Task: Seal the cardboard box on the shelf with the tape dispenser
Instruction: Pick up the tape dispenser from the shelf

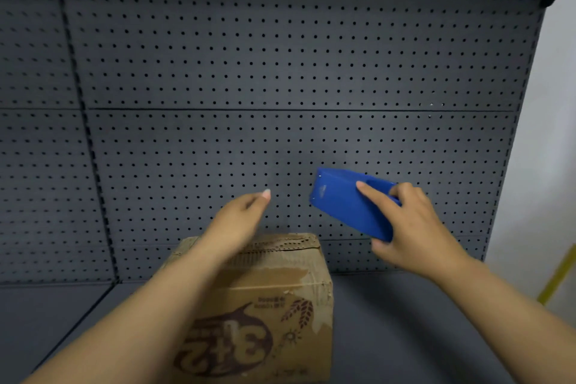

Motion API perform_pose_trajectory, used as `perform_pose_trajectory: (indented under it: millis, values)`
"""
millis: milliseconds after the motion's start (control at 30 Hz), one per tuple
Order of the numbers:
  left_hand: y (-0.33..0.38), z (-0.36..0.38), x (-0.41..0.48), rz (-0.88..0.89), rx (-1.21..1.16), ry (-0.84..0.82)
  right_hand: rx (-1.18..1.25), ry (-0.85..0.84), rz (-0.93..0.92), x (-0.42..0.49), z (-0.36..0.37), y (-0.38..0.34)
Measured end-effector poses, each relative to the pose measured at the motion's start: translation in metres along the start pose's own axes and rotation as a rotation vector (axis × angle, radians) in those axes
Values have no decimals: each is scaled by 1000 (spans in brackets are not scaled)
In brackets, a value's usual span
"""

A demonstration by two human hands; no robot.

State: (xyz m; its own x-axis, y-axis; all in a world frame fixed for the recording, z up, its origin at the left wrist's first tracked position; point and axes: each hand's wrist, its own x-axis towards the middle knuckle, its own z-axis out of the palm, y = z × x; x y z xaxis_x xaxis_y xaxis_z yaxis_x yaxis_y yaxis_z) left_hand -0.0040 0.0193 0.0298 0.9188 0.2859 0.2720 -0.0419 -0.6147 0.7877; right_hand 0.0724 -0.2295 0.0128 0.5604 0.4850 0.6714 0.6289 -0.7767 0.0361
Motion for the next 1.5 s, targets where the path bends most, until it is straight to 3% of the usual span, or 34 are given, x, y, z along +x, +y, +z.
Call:
perform_pose_trajectory:
  millis: [167,333,467,767,1033,1333,1500]
  values:
    - [-3,-30,30,-202,-413,33,73,-16,-185,21,-26,-45]
    - [-12,-52,29,-201,-788,-137,124,-30,-247,33,-32,-74]
    - [-19,-67,23,-193,-920,-209,149,-77,-245,40,-32,-88]
    - [-41,-91,27,-191,-984,-230,219,-174,-189,55,-30,-113]
    - [-47,-96,30,-185,-1053,-245,253,-108,-141,64,-22,-123]
    - [-49,-93,41,-191,-877,-122,252,-112,-164,70,-21,-128]
    - [-54,-95,46,-157,-806,-33,57,-245,-159,70,-25,-130]
